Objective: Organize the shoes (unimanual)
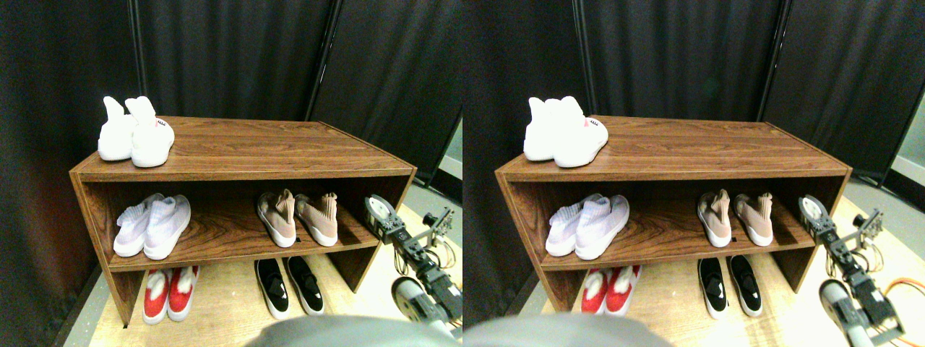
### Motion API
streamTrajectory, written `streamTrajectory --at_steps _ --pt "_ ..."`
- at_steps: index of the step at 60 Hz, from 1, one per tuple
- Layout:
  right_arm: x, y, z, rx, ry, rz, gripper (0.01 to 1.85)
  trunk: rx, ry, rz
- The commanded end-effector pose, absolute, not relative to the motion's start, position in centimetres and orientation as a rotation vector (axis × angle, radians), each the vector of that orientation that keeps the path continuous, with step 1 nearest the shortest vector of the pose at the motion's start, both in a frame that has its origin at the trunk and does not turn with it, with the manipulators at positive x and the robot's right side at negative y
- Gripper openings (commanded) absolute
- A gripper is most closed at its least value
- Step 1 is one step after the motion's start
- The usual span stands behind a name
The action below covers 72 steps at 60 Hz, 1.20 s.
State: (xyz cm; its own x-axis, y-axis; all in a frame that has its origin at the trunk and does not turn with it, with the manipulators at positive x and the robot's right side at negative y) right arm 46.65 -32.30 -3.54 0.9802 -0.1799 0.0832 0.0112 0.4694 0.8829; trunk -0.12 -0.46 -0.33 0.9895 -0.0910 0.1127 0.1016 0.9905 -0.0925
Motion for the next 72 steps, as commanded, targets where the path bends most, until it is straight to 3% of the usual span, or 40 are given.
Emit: streamTrajectory --at_steps 1,14,30,52,61,72 --pt "48.2 -32.4 -3.6 1.086 -0.192 -0.133 0.06 -0.118 -0.109 -0.092" --pt "50.0 -32.1 -4.5 1.090 -0.211 -0.229 0.06 -0.122 -0.116 -0.089" --pt "52.2 -32.3 -6.2 1.092 -0.193 -0.257 0.06 -0.134 -0.114 -0.068" --pt "50.8 -30.6 -9.0 1.112 -0.131 -0.296 0.06 -0.162 -0.103 -0.039" --pt "50.6 -29.1 -9.9 1.167 -0.056 -0.265 0.06 -0.174 -0.099 -0.027" --pt "51.0 -28.2 -10.3 1.169 -0.060 -0.250 0.06 -0.183 -0.099 -0.016"
